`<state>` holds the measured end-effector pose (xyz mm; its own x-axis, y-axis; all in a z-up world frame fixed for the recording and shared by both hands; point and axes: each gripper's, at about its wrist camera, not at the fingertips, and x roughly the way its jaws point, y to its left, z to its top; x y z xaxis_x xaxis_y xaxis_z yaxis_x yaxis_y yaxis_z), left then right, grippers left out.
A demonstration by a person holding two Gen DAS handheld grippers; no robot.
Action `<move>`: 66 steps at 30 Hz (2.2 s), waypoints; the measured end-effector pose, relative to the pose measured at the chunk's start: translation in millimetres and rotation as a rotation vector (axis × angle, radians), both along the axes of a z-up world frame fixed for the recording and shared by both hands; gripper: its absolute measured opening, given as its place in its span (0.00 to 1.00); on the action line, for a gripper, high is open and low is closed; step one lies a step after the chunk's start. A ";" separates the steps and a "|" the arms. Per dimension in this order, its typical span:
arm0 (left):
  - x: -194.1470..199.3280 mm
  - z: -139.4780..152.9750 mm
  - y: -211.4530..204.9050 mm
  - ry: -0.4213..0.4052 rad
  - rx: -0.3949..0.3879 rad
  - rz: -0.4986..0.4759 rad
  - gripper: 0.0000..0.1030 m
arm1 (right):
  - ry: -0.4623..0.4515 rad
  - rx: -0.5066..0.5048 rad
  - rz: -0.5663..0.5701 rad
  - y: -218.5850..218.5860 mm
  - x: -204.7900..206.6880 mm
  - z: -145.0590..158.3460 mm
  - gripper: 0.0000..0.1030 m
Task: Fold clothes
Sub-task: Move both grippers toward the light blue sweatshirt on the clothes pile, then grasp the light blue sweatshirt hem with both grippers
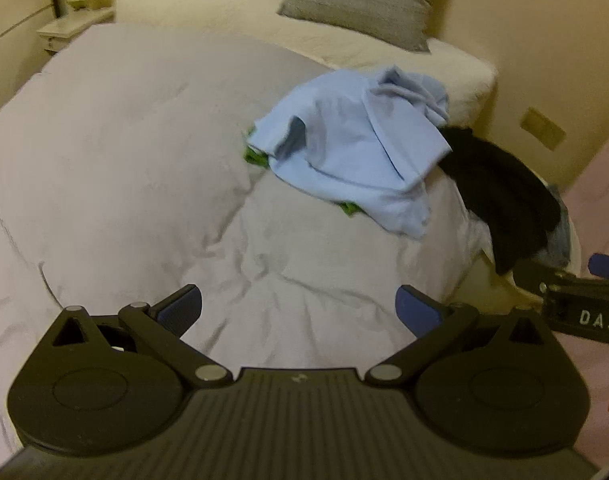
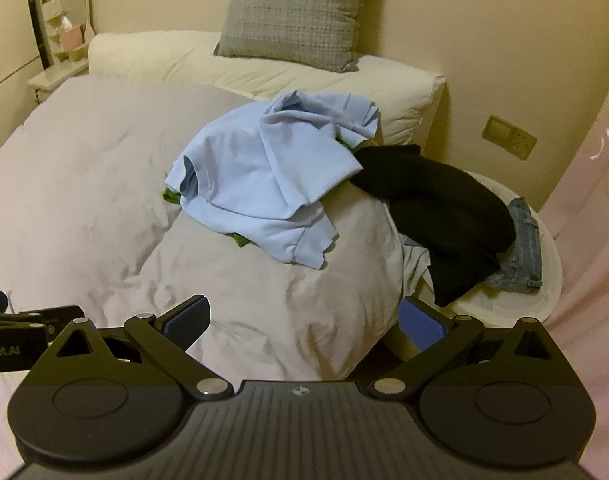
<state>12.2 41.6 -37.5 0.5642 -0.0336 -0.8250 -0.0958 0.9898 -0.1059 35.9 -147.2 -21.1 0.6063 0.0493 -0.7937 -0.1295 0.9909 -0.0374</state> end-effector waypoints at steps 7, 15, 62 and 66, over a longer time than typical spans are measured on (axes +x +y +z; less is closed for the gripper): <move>28.9 -5.7 7.5 0.003 -0.001 0.062 0.99 | 0.007 -0.038 0.089 7.9 37.0 -5.7 1.00; 81.9 -30.4 1.9 0.051 0.038 0.100 0.99 | 0.008 -0.031 0.156 13.5 96.2 -27.7 1.00; 381.8 -183.0 12.6 0.150 -0.361 0.430 0.99 | 0.367 0.674 -0.071 -23.7 515.0 -184.3 1.00; 382.8 -178.4 13.8 0.137 -0.360 0.429 0.99 | 0.433 0.699 -0.194 -23.9 529.1 -187.2 1.00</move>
<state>395.0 55.4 -215.9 0.4784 -0.1173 -0.8703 -0.5174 0.7631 -0.3873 565.0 -171.1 -208.3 0.3038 0.5416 -0.7838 0.1836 0.7740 0.6060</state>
